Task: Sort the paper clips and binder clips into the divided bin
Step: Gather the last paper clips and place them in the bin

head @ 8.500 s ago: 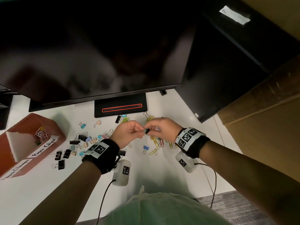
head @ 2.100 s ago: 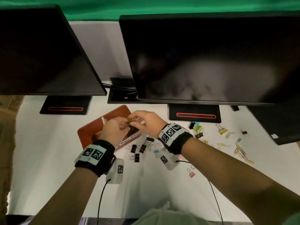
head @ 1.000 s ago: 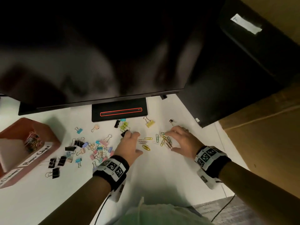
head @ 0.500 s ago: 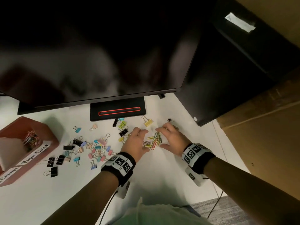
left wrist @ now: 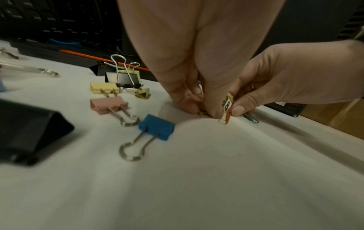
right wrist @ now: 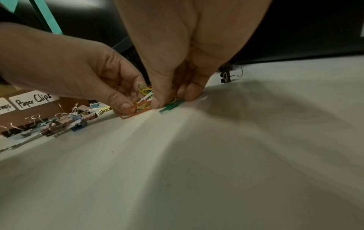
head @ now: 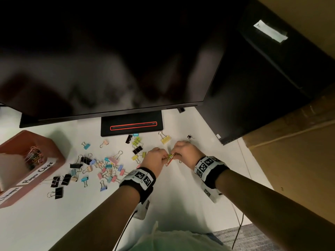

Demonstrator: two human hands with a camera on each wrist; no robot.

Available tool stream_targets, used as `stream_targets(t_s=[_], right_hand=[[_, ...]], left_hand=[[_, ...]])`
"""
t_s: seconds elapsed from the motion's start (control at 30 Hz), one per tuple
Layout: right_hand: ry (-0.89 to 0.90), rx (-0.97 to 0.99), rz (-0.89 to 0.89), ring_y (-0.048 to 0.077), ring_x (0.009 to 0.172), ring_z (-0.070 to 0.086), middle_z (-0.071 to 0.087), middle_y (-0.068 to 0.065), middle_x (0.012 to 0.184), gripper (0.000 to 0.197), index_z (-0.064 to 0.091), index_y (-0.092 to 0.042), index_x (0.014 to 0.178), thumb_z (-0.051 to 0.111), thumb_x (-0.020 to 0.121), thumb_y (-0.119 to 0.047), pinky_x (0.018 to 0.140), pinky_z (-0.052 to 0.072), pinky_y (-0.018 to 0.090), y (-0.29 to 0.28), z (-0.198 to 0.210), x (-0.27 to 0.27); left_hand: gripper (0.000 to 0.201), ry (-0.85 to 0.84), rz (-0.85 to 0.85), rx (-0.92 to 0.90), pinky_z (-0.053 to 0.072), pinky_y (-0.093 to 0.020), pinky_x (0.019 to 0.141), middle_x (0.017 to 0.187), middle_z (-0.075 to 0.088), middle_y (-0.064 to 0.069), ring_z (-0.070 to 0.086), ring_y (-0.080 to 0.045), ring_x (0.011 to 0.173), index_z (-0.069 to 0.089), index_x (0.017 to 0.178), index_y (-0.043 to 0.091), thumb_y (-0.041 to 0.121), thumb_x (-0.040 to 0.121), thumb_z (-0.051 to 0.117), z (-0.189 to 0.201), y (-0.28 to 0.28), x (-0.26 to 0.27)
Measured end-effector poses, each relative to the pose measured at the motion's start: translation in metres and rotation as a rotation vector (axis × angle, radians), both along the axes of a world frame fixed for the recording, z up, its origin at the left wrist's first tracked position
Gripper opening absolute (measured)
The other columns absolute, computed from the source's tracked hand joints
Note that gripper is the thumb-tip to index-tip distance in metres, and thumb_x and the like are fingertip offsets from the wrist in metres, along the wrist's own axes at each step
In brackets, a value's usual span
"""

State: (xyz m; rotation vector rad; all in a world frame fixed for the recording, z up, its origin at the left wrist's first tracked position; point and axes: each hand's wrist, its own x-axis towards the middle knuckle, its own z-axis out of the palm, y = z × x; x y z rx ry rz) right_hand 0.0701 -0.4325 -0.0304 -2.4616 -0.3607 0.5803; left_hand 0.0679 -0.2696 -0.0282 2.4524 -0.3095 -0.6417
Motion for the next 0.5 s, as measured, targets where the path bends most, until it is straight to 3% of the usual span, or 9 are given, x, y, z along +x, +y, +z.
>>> stream_targets(t_s=[0.1,0.2,0.3,0.5], right_hand=[[0.015,-0.091,0.087,0.033,0.104,0.053,0.062,0.017,0.103,0.024,0.069,-0.005,0.106,0.060,0.088,-0.017,0.094,0.042,0.037,0.001,0.002,0.004],[0.011,-0.090,0.097,0.031,0.106,0.052,0.060,0.017,0.107,0.024,0.068,-0.005,0.107,0.061,0.087,-0.017,0.096,0.041,0.035,-0.001,0.001,0.005],[0.022,-0.045,0.033,0.027,0.105,0.055,0.063,0.014,0.108,0.024,0.068,-0.004,0.107,0.062,0.087,-0.016,0.094,0.042,0.030,-0.009,0.001,0.006],[-0.020,0.085,-0.139,0.022,0.083,0.057,0.065,0.011,0.094,0.017,0.070,-0.002,0.097,0.068,0.083,-0.011,0.081,0.043,0.022,-0.023,0.000,0.005]], left_hand=[[0.016,0.011,-0.005,0.031,0.043,-0.021,0.081,0.102,0.060,-0.013,0.060,-0.025,0.092,0.066,0.099,0.005,0.010,0.086,0.060,-0.001,0.001,0.003],[0.017,0.028,-0.055,0.090,0.045,-0.029,0.088,0.108,0.055,-0.014,0.058,-0.026,0.097,0.064,0.103,0.005,0.010,0.088,0.056,-0.002,0.002,0.007],[0.019,0.011,-0.126,0.171,0.043,-0.029,0.090,0.112,0.052,-0.012,0.055,-0.026,0.102,0.060,0.108,0.006,0.012,0.092,0.050,-0.003,0.006,0.009],[0.015,-0.001,-0.126,0.181,0.043,-0.029,0.082,0.106,0.058,-0.012,0.055,-0.025,0.099,0.056,0.104,0.005,0.008,0.090,0.052,-0.006,0.009,0.007]])
